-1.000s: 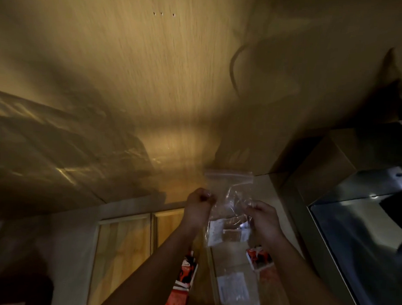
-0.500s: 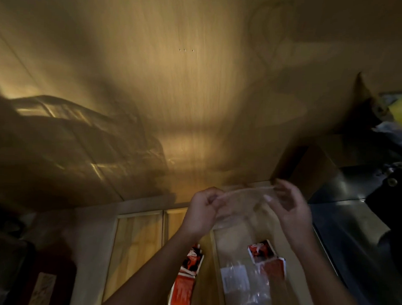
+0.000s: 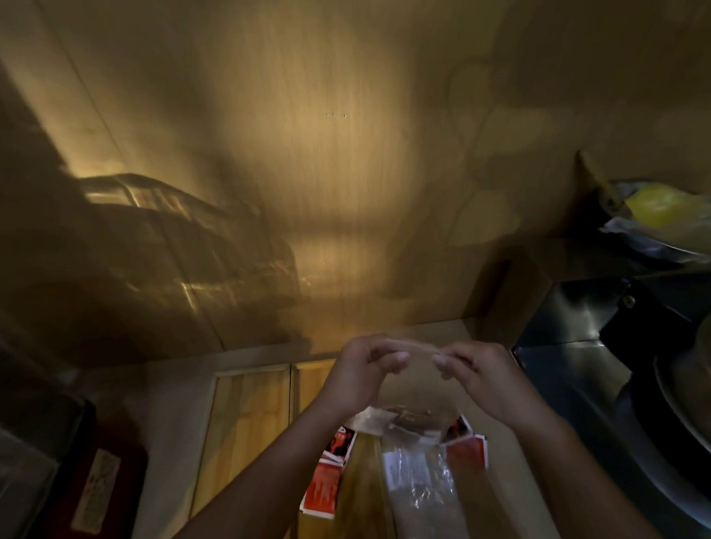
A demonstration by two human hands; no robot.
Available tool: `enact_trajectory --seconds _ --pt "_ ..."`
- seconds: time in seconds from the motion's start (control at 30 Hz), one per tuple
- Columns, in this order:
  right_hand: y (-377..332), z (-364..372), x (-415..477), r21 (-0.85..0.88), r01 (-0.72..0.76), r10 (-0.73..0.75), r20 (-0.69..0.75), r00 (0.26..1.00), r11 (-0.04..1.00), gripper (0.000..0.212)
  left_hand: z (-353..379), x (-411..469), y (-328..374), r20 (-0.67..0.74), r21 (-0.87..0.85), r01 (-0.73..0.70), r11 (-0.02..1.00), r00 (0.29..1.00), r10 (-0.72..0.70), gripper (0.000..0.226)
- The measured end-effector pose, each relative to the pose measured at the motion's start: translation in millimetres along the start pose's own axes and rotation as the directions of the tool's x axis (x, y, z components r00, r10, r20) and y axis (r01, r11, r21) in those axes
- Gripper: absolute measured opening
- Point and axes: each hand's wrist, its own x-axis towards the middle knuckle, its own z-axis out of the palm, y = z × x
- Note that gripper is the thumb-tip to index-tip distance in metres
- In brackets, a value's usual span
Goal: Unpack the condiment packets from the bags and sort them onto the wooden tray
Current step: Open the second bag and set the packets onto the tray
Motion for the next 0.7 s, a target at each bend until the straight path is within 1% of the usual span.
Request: enact_trajectory --seconds 0.07,0.17,0.23,0.27,0.33,0.4,0.43,0.47,0.5,0.53,0.6,0.67,0.7 --pt "-5 3 -3 0.006 -0.047 0.047 0.088 0.995 0.999 0.021 -3 -7 -3 -0.039 -0.009 0.0 1.0 0.999 0.0 0.012" --pt "-14 6 -5 0.03 -0.096 0.086 0.25 0.965 0.995 0.025 -2 -20 -5 -0.086 -0.002 0.027 1.0 0.996 -0.027 0.02" --pt "-17 10 -7 -0.003 -0.099 0.095 0.316 0.944 0.995 0.03 -1 -28 -6 -0.149 0.097 0.032 0.995 0.989 -0.018 0.011" --pt "-20 11 -7 0.006 -0.114 0.107 0.314 0.943 0.993 0.032 -1 -32 -8 -0.203 0.172 0.049 0.984 0.979 -0.013 0.013" --pt "-24 12 -10 0.098 -0.163 0.131 0.273 0.953 0.982 0.031 -2 -41 -10 -0.333 0.253 0.128 0.959 0.942 -0.038 0.028" --pt "-28 13 -12 0.231 -0.22 0.167 0.228 0.959 0.948 0.024 -4 -49 -8 -0.465 0.254 0.22 0.942 0.882 -0.08 0.034" --pt "-29 13 -13 0.289 -0.245 0.188 0.21 0.959 0.926 0.022 -5 -53 -7 -0.488 0.214 0.246 0.945 0.865 -0.114 0.031" --pt "-28 14 -14 0.321 -0.258 0.203 0.194 0.96 0.911 0.021 -7 -56 -7 -0.481 0.155 0.23 0.961 0.867 -0.13 0.021" --pt "-28 15 -15 0.326 -0.263 0.212 0.184 0.96 0.908 0.022 -8 -59 -6 -0.434 0.061 0.218 0.974 0.884 -0.171 0.008" --pt "-27 17 -16 0.309 -0.267 0.219 0.182 0.959 0.913 0.025 -10 -62 -3 -0.377 -0.029 0.209 0.978 0.903 -0.204 0.01" --pt "-28 21 -18 0.229 -0.262 0.219 0.198 0.955 0.937 0.03 -11 -66 1 -0.271 -0.136 0.224 0.965 0.929 -0.254 0.029" --pt "-32 26 -19 0.155 -0.222 0.185 0.225 0.957 0.963 0.03 -10 -69 13 -0.135 -0.214 0.295 0.931 0.935 -0.328 0.033" --pt "-35 28 -20 0.132 -0.197 0.161 0.243 0.957 0.971 0.028 -9 -70 18 -0.07 -0.241 0.348 0.906 0.925 -0.374 0.034"
